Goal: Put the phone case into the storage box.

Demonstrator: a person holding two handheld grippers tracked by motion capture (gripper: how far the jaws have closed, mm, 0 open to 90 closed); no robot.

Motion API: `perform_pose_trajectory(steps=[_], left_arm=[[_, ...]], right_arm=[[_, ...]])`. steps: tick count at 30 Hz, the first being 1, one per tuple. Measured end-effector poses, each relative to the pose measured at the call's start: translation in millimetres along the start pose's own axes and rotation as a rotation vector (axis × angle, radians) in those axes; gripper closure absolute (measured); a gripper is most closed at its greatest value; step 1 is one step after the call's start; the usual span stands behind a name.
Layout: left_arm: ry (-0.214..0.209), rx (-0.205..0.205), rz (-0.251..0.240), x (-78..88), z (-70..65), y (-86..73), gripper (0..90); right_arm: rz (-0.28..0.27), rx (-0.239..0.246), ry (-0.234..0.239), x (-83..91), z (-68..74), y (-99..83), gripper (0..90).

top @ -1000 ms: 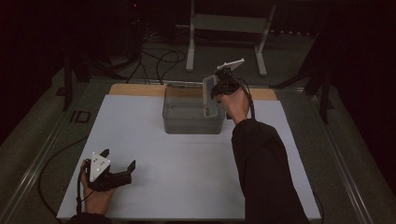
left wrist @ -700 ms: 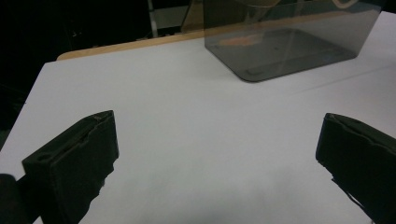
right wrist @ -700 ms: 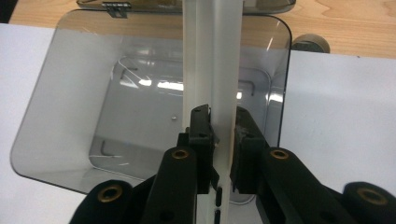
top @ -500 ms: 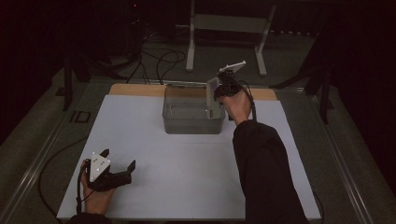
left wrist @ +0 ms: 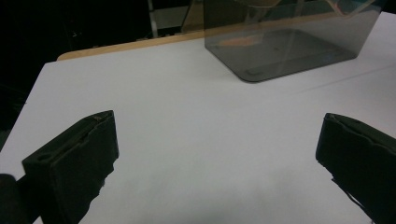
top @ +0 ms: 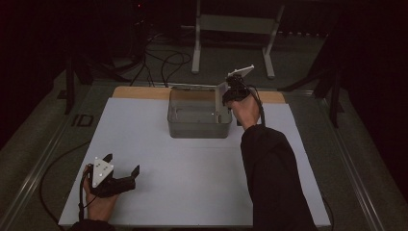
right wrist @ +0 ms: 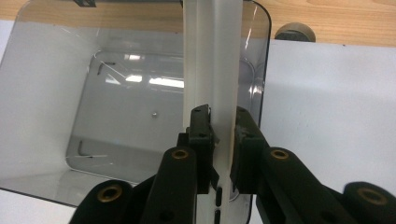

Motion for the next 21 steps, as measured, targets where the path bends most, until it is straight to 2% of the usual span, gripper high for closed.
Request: perform_pose_trajectory(steps=[16, 19, 21], left_arm=[[0.0, 0.003, 0.0, 0.1, 0.2, 0.0, 0.2], [0.0, 0.002, 0.0, 0.4, 0.4, 0.1, 0.2], [0.0, 0.004, -0.002, 0.4, 0.7, 0.0, 0.2]], right_arm=[[0.001, -0.005, -0.019, -7.3, -2.2, -0.5, 81.0], [0.025, 0.0, -0.036, -12.0, -3.1, -1.9, 81.0], [0.016, -0.006, -0.044, -14.0, -3.9, -2.3, 81.0]])
Point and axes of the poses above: each handheld gripper's, and its own axes: x roughly backward along the jaws, y roughly out of its top, z roughly to its left, the point moved 5 cm from there along -x, roughly forward along the jaws, and after that the axes turned 3 degrees about z, right-handed, at the moved point
